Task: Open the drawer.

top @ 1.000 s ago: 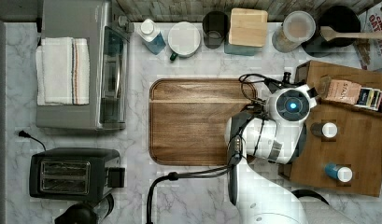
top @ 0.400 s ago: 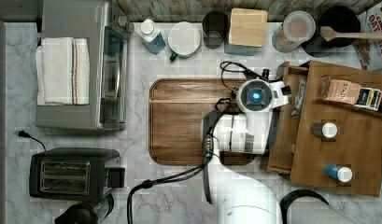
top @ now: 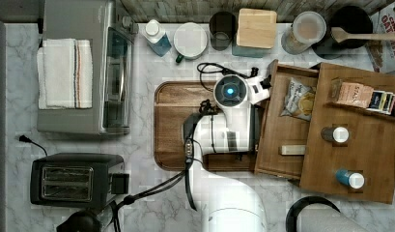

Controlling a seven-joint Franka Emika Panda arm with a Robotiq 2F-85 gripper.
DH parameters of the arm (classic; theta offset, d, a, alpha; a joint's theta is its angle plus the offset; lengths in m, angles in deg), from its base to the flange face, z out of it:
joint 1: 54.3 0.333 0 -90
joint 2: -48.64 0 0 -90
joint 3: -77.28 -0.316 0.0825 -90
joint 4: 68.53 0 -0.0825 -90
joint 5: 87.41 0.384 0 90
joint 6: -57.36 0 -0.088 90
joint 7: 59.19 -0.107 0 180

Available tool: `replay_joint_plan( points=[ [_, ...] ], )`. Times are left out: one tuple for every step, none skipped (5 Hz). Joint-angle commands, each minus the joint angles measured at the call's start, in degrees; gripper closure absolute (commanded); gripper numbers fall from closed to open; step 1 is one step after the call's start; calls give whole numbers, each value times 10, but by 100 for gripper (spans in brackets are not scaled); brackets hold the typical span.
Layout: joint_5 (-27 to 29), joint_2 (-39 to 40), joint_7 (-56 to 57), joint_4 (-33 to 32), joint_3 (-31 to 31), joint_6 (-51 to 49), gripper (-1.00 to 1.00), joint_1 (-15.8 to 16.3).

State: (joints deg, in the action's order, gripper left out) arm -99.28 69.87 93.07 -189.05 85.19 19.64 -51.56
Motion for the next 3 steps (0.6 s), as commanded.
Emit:
replay_joint_plan(
  points=[
    [15, 32, -119, 82, -64, 30, -100, 105],
    [14, 31, -131, 87, -31, 32, -100, 150],
    [-5, 29, -149, 97, -62, 9, -100, 128]
  ],
)
